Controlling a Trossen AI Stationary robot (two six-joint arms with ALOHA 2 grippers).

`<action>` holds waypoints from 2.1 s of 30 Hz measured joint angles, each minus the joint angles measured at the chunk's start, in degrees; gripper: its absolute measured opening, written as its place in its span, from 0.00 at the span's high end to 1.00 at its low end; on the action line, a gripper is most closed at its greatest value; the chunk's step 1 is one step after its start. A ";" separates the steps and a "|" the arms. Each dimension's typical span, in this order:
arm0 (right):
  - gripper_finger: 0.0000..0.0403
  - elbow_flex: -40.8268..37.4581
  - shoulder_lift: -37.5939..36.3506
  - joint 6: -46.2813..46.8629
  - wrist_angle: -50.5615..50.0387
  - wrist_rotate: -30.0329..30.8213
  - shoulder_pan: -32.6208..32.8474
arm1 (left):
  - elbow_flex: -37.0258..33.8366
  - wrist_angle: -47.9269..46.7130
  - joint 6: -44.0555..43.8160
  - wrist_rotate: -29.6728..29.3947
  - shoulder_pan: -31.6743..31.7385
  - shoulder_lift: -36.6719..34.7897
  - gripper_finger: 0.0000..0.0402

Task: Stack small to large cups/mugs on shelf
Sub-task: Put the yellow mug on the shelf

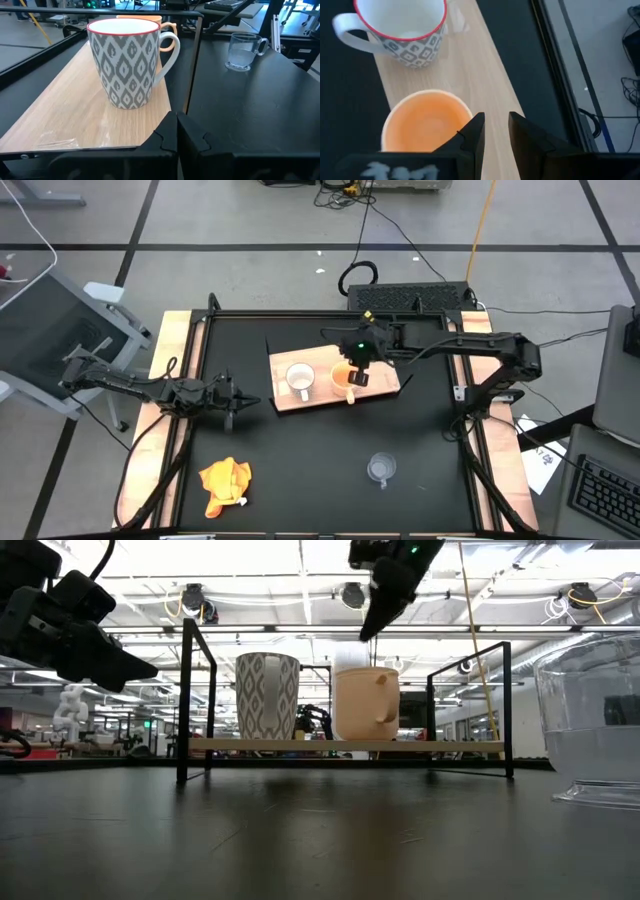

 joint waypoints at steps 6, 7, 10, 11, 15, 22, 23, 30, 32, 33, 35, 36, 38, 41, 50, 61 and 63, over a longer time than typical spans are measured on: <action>0.84 0.00 -4.38 2.50 -7.72 0.00 0.39 | 0.00 -0.01 0.01 0.02 0.00 0.00 1.00; 0.87 0.02 -4.96 2.68 -8.86 0.00 0.63 | 0.00 0.01 0.01 0.02 0.00 -0.01 1.00; 0.96 0.02 -5.62 3.12 -11.83 0.00 1.60 | 0.00 0.03 0.01 0.04 0.00 0.00 1.00; 0.98 0.02 -5.60 3.22 -12.58 0.00 2.03 | 0.00 0.05 0.02 0.03 0.00 -0.01 1.00; 0.99 -1.98 -5.66 4.92 -14.07 0.30 4.04 | 0.00 0.06 -0.12 0.04 0.00 -0.01 1.00; 1.00 -10.91 -5.54 6.16 -8.01 3.16 6.99 | 0.00 0.15 -0.28 0.04 0.00 0.00 1.00; 1.00 -11.91 -5.55 6.17 -6.63 3.13 7.28 | 0.00 0.24 -0.28 0.04 0.00 0.00 1.00; 1.00 -15.61 -5.54 8.14 -3.55 3.02 9.23 | 0.00 0.47 -0.46 0.07 0.00 0.00 1.00; 1.00 -16.04 -5.54 8.73 -3.41 3.04 9.84 | 0.00 0.49 -0.50 0.07 0.00 0.00 1.00; 1.00 -16.32 -5.54 8.75 -3.19 3.02 10.15 | 0.00 0.49 -0.50 0.06 0.00 0.00 1.00; 1.00 -16.62 -5.54 9.15 -2.99 2.88 10.80 | 0.00 0.51 -0.50 0.07 0.00 0.00 1.00; 1.00 -16.71 -5.54 9.69 -2.86 2.81 11.11 | 0.00 0.52 -0.52 0.06 0.00 -0.01 1.00; 1.00 -16.74 -5.54 10.25 -2.34 2.79 11.63 | 0.00 0.54 -0.52 0.06 0.00 0.00 1.00; 1.00 -16.76 -5.54 10.38 -0.82 1.38 12.32 | 0.00 0.55 -0.56 0.06 0.00 -0.01 1.00; 1.00 -16.87 -5.54 11.03 1.22 -1.64 12.61 | 0.00 0.55 -0.68 0.06 0.00 -0.02 1.00; 1.00 -21.05 -5.49 11.08 6.74 -4.28 11.51 | 0.00 0.53 -0.65 0.06 0.00 -0.01 1.00; 1.00 -21.05 -5.49 10.78 7.83 -4.52 11.45 | 0.00 0.53 -0.63 0.06 0.00 -0.02 1.00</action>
